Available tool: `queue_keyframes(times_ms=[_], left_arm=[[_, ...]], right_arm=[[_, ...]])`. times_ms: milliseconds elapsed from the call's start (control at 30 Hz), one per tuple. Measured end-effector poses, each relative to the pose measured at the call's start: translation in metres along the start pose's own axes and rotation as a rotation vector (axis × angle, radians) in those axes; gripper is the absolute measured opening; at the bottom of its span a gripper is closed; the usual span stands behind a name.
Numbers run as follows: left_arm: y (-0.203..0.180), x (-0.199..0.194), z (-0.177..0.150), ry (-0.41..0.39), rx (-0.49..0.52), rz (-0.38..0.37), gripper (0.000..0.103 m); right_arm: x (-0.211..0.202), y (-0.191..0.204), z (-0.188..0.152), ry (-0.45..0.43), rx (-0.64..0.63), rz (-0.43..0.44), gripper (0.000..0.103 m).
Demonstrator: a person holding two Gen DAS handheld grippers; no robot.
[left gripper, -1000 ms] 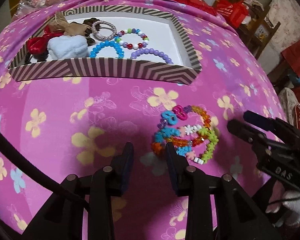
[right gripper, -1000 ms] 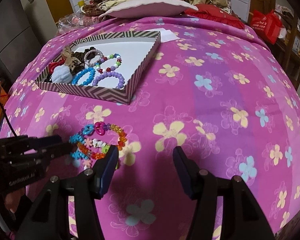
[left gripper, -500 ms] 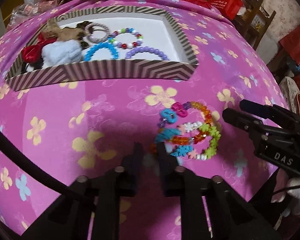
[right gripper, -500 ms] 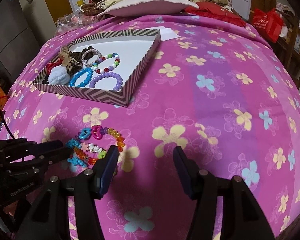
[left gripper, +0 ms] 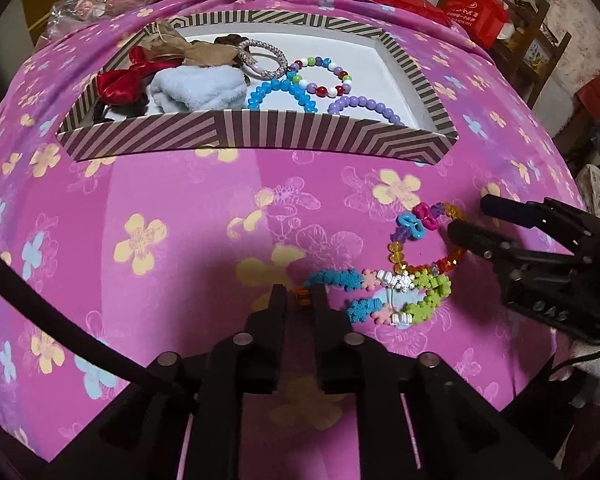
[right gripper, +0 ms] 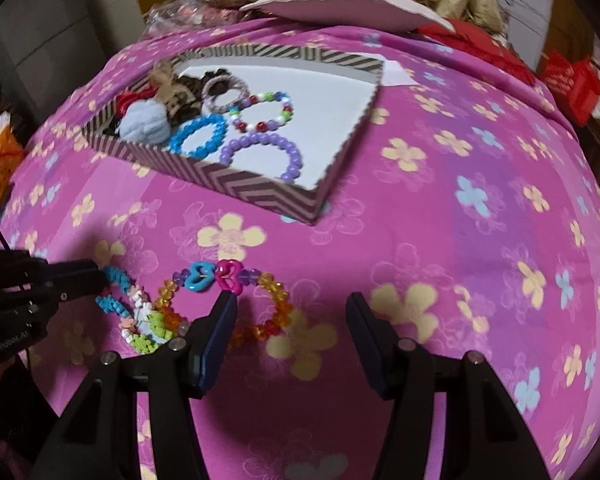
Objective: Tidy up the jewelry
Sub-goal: 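Grasp the teal-green plastic bracelets with the left tool while the right tool grasps the orange bead bracelet, then carry both bracelets into the white tray and open both tools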
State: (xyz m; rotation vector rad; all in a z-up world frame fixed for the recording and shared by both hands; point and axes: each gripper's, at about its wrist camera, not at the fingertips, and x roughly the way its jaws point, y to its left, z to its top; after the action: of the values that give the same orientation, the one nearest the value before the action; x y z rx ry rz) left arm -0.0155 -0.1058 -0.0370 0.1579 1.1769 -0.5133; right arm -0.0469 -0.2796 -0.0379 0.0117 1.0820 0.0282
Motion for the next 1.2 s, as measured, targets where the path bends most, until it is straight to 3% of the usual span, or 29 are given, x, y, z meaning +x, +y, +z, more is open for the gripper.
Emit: queue_keyframes(times_ms=[33,133,200,233,300,667,967,1200], left_arm=[[0.000,0.000,0.000,-0.004,-0.003,-0.004,0.026],[-0.001,0.003,0.002,-0.006,-0.003,-0.029,0.025],[-0.003,0.004,0.002,-0.008,0.010,-0.033,0.022],[-0.004,0.004,0.001,-0.011,0.017,-0.032,0.022],[-0.003,0.002,0.001,-0.006,0.014,-0.051,0.018],[0.002,-0.054,0.024,-0.120,-0.007,-0.082,0.018],[0.001,-0.096,0.061,-0.219,-0.001,-0.030,0.018],[-0.003,-0.103,0.097,-0.247,0.000,0.003,0.018]], right_arm=[[0.002,0.002,-0.001,-0.001,-0.016,-0.021,0.050],[0.001,0.008,-0.001,-0.024,-0.056,-0.021,0.032],[0.001,0.012,-0.001,-0.029,-0.080,-0.023,0.013],[0.001,0.013,-0.001,-0.032,-0.088,-0.027,0.010],[-0.003,0.015,-0.001,-0.040,-0.093,-0.023,0.010],[-0.067,0.013,0.024,-0.183,-0.091,0.003,0.010],[-0.099,0.003,0.053,-0.244,-0.101,-0.030,0.010],[-0.100,0.002,0.075,-0.255,-0.113,-0.034,0.010]])
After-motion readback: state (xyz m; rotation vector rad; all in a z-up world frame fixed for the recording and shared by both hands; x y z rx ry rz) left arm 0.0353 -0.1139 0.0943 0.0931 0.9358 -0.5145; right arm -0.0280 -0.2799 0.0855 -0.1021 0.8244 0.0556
